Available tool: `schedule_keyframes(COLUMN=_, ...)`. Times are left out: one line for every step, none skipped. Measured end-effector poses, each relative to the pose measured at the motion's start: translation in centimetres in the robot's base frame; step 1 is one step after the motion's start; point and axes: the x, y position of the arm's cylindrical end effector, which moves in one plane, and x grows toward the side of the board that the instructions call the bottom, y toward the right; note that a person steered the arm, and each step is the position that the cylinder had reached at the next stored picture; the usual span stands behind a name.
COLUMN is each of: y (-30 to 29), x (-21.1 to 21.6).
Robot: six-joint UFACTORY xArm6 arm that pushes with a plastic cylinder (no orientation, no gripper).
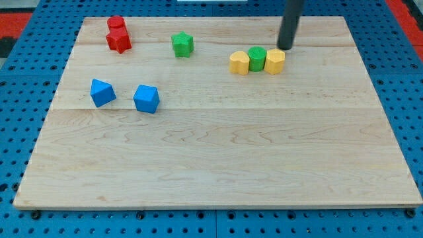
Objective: Slightly push the green circle close to the yellow heart
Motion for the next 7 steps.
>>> schedule_keyframes(y=-1.8, x=3.9)
schedule_keyframes(y=-0.6, x=10.0)
schedule_keyframes(y=-6.3, x=10.0)
schedule_keyframes(y=-4.7, x=4.5)
schedule_keyframes(y=-2.6, x=7.8)
schedule_keyframes(y=0.8, x=4.3)
schedule_keyframes(y=-1.5, x=-0.8)
